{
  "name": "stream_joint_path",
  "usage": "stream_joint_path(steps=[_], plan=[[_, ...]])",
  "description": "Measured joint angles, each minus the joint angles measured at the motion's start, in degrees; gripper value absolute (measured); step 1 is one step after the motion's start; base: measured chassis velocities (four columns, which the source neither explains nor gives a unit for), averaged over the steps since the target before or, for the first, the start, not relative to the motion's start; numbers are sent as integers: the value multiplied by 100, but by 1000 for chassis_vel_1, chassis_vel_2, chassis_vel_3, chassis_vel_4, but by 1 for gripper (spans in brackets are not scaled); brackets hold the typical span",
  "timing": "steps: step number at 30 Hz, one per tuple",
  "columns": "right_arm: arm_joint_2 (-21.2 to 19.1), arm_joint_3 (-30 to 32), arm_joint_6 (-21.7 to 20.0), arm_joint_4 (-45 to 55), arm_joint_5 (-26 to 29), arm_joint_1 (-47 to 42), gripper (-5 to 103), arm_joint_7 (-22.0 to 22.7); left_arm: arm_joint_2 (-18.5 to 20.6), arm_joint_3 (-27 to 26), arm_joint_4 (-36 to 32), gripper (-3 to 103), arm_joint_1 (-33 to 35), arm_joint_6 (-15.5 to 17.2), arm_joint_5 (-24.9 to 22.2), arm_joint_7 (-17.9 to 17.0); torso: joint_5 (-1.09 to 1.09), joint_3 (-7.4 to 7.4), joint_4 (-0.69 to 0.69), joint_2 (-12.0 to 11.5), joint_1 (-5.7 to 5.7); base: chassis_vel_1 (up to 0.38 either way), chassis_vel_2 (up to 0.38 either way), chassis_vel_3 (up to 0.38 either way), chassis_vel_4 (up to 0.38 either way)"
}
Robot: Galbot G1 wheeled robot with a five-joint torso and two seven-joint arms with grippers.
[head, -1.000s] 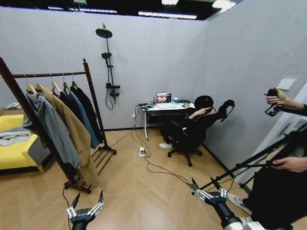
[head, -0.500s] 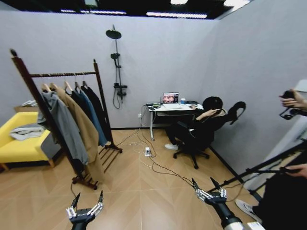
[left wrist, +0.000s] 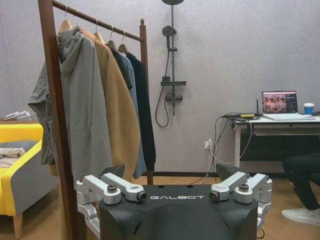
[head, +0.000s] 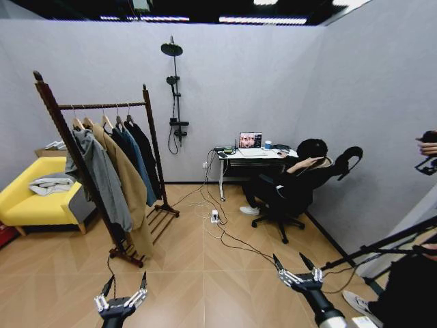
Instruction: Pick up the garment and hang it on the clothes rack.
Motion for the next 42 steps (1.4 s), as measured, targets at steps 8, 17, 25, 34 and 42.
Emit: stream_joint_path(steps=[8,17,25,34,42], plan=[[0,0,0,0,0,0,100,0,0,0,0,100,0,0,0,0,1,-1,0,1,-2,115,-122,-122,118],[0,0,0,0,0,0,100,0,0,0,0,100,1,0,0,0,-1,0,1,1,-1,32,-41,-50,43],[0,0,0,0,0,1,100,0,0,0,0,100,0,0,0,0,0,1,0,-1,2,-71,1,8,-68],[0,0,0,0,0,0,100,0,0,0,0,100,0,0,0,0,0,0,1,1,-1,-18,-28,-42,-24],[0,0,0,0,0,0,100,0,0,0,0,100,0,0,0,0,0,0,0,1,-1,0,0,0,0]])
